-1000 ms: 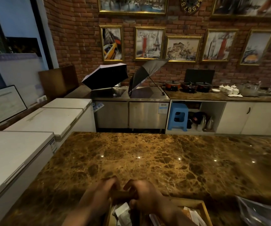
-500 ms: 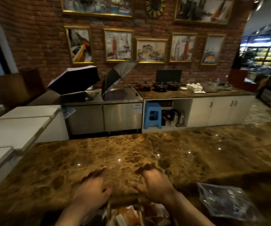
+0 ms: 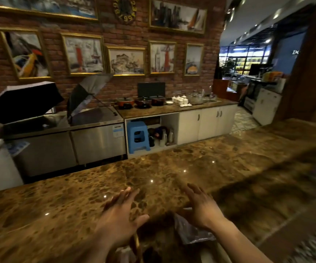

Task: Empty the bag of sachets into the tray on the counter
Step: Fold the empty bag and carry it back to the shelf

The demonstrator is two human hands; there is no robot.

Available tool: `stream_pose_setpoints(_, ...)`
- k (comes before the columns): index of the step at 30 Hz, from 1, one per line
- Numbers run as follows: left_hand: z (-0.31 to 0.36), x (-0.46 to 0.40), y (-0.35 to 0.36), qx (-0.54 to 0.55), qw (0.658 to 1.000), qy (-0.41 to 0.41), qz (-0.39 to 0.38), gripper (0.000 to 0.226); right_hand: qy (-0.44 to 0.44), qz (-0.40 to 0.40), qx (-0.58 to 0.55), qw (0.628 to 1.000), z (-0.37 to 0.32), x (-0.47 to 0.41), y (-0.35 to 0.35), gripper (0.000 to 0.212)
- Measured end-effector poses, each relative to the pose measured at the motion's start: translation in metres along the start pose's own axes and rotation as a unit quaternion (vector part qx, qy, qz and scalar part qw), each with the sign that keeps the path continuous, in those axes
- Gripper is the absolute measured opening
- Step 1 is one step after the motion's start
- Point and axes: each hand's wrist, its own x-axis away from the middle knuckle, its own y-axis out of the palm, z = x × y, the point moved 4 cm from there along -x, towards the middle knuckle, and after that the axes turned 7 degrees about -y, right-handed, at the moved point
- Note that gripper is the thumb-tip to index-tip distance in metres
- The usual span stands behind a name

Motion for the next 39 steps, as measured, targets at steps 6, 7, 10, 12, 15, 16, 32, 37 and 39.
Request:
stream_pose_setpoints(6,0.066,-0.017,0.039,-0.022,0.998,0.053,-0.027,0.090,0.059,-0.015,0.010,0.998,0.078,0.023,-0.008,0.085)
stream_pose_setpoints(7,0.076,-0.019,0.047,-0.029,0.997,0.060,-0.033,0.091,0.060,-0.017,0.008,0.998,0.090,0.026,-0.007,0.086)
stream_pose_setpoints(10,0.097,-0.023,0.073,-0.052,0.995,0.070,-0.057,0.094,0.057,-0.056,0.013,0.997,0.116,0.034,0.000,0.092)
stream_pose_setpoints(12,0.108,-0.025,0.090,-0.074,0.991,0.079,-0.074,0.096,0.048,-0.097,0.019,0.994,0.130,0.036,0.007,0.092)
stream_pose_setpoints(15,0.116,-0.026,0.111,-0.103,0.985,0.092,-0.101,0.103,0.045,-0.145,0.002,0.988,0.143,0.037,0.018,0.087)
stream_pose_setpoints(16,0.117,-0.026,0.116,-0.109,0.983,0.097,-0.107,0.106,0.044,-0.152,-0.001,0.987,0.147,0.037,0.022,0.084)
stream_pose_setpoints(32,0.108,-0.030,0.144,-0.114,0.984,0.094,-0.104,0.078,0.054,-0.128,0.004,0.990,0.159,0.036,0.045,0.035)
stream_pose_setpoints(37,0.112,-0.030,0.121,-0.084,0.988,0.111,-0.073,0.067,0.038,-0.091,0.016,0.995,0.146,0.034,0.022,0.036)
stream_pose_setpoints(39,0.115,-0.030,0.106,-0.080,0.988,0.113,-0.064,0.063,0.036,-0.067,0.025,0.997,0.137,0.034,0.008,0.038)
